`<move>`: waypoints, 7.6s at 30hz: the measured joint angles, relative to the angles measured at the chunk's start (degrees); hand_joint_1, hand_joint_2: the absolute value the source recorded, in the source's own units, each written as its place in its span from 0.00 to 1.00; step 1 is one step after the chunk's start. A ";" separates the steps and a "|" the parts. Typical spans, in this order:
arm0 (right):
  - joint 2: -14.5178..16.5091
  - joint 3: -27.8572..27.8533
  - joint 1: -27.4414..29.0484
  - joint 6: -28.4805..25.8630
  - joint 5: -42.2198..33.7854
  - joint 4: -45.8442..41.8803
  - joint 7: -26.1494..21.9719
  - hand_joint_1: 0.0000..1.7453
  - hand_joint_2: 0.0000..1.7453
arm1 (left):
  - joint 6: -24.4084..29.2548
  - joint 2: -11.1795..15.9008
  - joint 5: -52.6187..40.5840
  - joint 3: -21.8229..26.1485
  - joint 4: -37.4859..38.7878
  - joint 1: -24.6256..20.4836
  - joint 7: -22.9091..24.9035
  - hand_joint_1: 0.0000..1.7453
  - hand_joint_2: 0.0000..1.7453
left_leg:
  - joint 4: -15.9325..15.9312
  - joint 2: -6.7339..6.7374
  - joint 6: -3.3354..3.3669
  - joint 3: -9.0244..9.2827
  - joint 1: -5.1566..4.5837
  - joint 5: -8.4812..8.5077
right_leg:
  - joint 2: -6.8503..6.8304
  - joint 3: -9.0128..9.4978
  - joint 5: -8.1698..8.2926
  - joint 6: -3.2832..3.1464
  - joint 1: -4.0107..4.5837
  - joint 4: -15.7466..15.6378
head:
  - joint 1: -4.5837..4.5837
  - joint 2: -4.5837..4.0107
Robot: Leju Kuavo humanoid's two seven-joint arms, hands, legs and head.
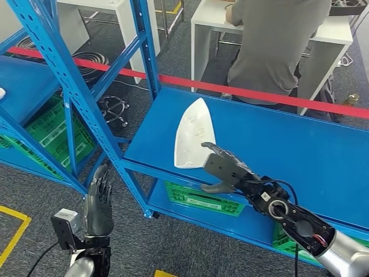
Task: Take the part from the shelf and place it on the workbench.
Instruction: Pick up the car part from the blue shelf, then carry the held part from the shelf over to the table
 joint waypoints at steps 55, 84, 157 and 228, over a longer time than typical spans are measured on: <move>5.89 15.75 -21.08 6.50 7.26 19.68 -1.74 0.00 1.00 | 0.12 -1.14 -0.62 -0.09 2.28 -0.90 0.06 0.00 0.00 | 0.02 0.00 0.00 0.00 0.00 0.01 | -0.01 0.06 0.09 -0.01 -0.01 -0.07 | 0.01 0.00; 6.94 21.46 -22.37 10.57 5.03 22.72 -1.97 0.00 1.00 | 0.55 -1.03 -0.03 0.00 2.04 -0.11 0.51 0.00 0.00 | 0.02 0.00 0.00 0.00 0.00 0.01 | -0.01 0.05 0.09 -0.01 -0.01 -0.08 | 0.00 0.00; 11.52 21.38 -26.97 5.21 11.14 38.26 -7.22 1.00 1.00 | -0.76 -1.73 1.91 -0.42 3.48 -2.01 0.02 0.00 0.00 | 0.15 0.02 0.00 0.02 0.12 0.01 | 0.04 0.08 0.10 -0.01 -0.01 -0.07 | 0.02 0.00; 17.26 -5.56 15.94 -36.92 30.88 -12.34 -21.68 1.00 1.00 | 3.45 -0.35 -2.92 0.07 -0.66 -0.65 0.94 0.00 1.00 | 0.20 -0.02 -0.12 -0.03 0.18 -0.17 | 0.07 0.06 -0.01 -0.02 0.02 -0.07 | 0.07 0.00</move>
